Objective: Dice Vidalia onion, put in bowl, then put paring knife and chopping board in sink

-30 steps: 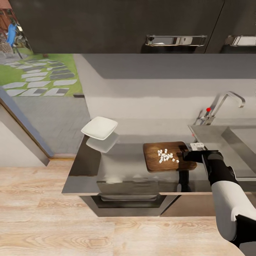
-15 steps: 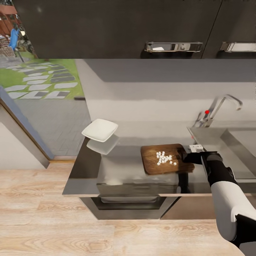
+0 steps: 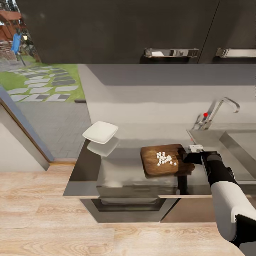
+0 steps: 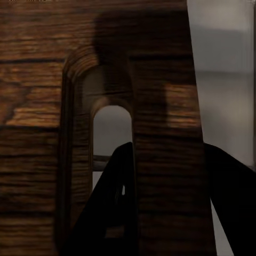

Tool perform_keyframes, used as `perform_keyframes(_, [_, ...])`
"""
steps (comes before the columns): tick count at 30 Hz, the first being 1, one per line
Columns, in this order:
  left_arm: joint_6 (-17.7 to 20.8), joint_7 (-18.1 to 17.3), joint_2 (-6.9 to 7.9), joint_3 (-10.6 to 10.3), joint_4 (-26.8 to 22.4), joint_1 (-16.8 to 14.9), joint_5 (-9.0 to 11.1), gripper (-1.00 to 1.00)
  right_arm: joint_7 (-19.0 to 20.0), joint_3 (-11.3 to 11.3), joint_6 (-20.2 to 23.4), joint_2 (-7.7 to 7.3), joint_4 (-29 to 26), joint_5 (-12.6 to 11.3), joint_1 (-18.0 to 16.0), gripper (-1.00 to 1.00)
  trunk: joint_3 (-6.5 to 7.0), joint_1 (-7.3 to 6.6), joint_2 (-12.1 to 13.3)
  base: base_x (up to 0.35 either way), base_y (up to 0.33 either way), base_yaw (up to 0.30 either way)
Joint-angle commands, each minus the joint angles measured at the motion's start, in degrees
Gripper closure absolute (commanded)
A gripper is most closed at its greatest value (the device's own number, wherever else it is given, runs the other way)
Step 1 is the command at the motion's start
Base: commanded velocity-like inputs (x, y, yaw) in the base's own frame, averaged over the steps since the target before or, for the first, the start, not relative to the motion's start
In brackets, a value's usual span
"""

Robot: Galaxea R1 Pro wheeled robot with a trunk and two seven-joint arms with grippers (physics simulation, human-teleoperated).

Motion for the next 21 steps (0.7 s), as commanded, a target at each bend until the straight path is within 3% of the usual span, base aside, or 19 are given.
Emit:
perform_keyframes(1, [-0.3,0.0,-0.04,-0.5,0.2,-0.1,0.4,-1.0,0.5,-0.2,0.1,0.02,-0.1,0.6,-0.1,1.0,-0.01,0.03,-0.1,0.0,0.0,0.0])
perform_keyframes(21, [-0.3,0.0,-0.04,-0.5,0.2,-0.1,0.4,-1.0,0.5,-0.1,0.2,0.02,-0.1,0.6,-0.1,1.0,1.8,0.03,-0.1,0.0,0.005,0.0])
